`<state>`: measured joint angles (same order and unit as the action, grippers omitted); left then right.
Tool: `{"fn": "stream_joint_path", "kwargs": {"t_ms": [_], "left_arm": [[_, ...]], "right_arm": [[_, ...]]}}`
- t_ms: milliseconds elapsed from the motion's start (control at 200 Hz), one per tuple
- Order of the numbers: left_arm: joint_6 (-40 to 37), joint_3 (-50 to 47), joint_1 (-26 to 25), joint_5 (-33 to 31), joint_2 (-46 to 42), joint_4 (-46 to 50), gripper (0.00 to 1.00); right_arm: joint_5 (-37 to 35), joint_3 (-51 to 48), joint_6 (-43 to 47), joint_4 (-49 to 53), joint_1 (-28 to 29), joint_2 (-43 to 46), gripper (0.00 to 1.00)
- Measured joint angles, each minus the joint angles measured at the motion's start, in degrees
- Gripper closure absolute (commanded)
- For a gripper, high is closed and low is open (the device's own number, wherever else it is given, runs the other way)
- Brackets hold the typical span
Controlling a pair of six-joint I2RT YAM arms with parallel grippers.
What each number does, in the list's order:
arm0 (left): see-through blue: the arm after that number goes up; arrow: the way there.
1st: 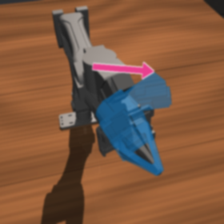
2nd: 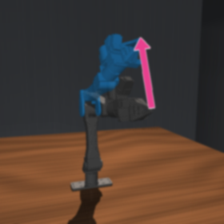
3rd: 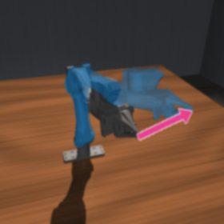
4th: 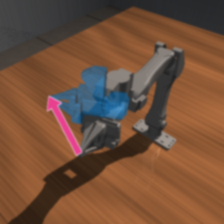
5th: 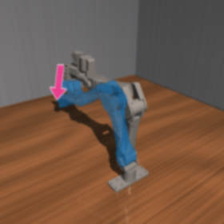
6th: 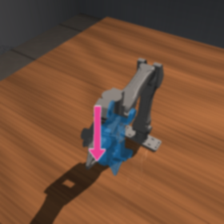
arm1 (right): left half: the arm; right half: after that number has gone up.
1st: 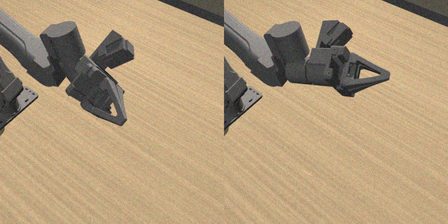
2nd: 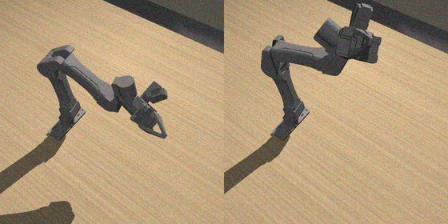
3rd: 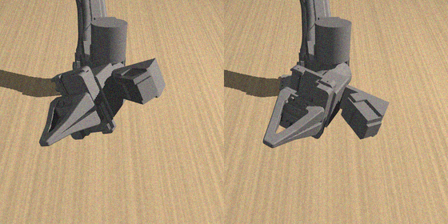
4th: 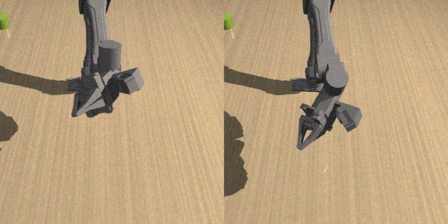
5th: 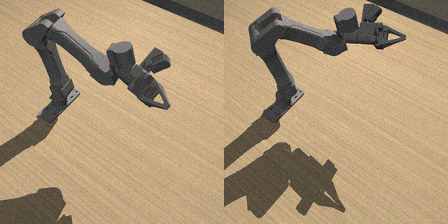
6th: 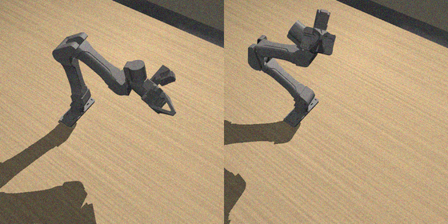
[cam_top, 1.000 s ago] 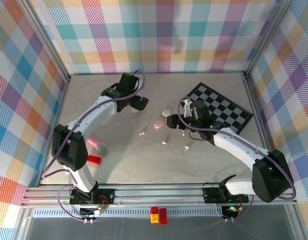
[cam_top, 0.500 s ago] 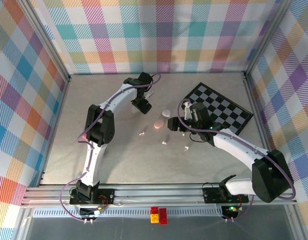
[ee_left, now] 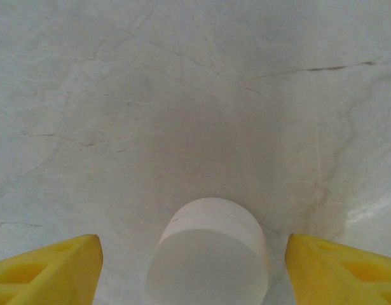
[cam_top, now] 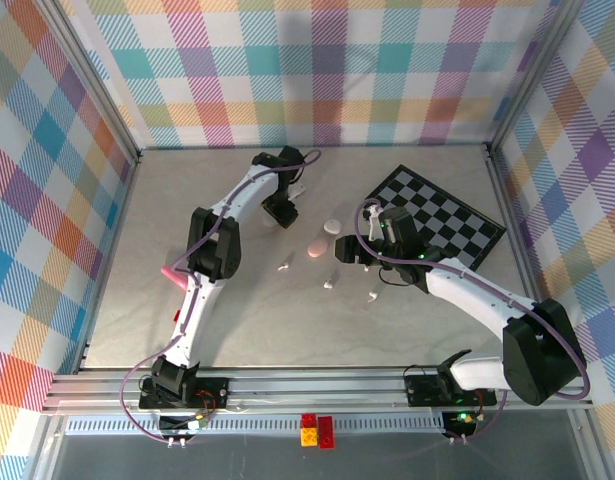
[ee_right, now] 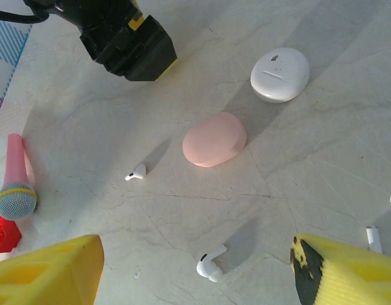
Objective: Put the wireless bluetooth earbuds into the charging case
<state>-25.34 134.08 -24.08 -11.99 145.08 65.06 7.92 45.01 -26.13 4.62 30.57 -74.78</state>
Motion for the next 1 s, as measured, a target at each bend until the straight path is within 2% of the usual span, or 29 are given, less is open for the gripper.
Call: {"fn": "stream_joint_path", "kwargs": {"t_ms": [125, 305, 565, 765, 1000], "left_arm": [[0.0, 1.4, 0.2, 0.9, 1.4, 1.3, 0.37], [0.6, 2.3, 0.4, 2.1, 1.9, 2.4, 0.57], [4.8, 0.4, 1.2, 4.9, 0.6, 1.2, 0.61], [15.8, -16.5, 2.8, 11.2, -10.0, -9.2, 0.61], [34.3, -42.6, 3.7, 15.8, -31.6, -27.7, 0.63]], "right_arm": [[0.0, 0.0, -0.2, 0.0, 0.0, 0.0, 0.23], [0.0, 0.0, -0.2, 0.0, 0.0, 0.0, 0.23], [0.0, 0.0, -0.4, 0.0, 0.0, 0.0, 0.23], [-0.4, -0.8, -0.2, -1.0, 0.0, 1.5, 0.24], [-1.2, -0.8, 0.0, -4.1, 0.0, 2.1, 0.24]]}}
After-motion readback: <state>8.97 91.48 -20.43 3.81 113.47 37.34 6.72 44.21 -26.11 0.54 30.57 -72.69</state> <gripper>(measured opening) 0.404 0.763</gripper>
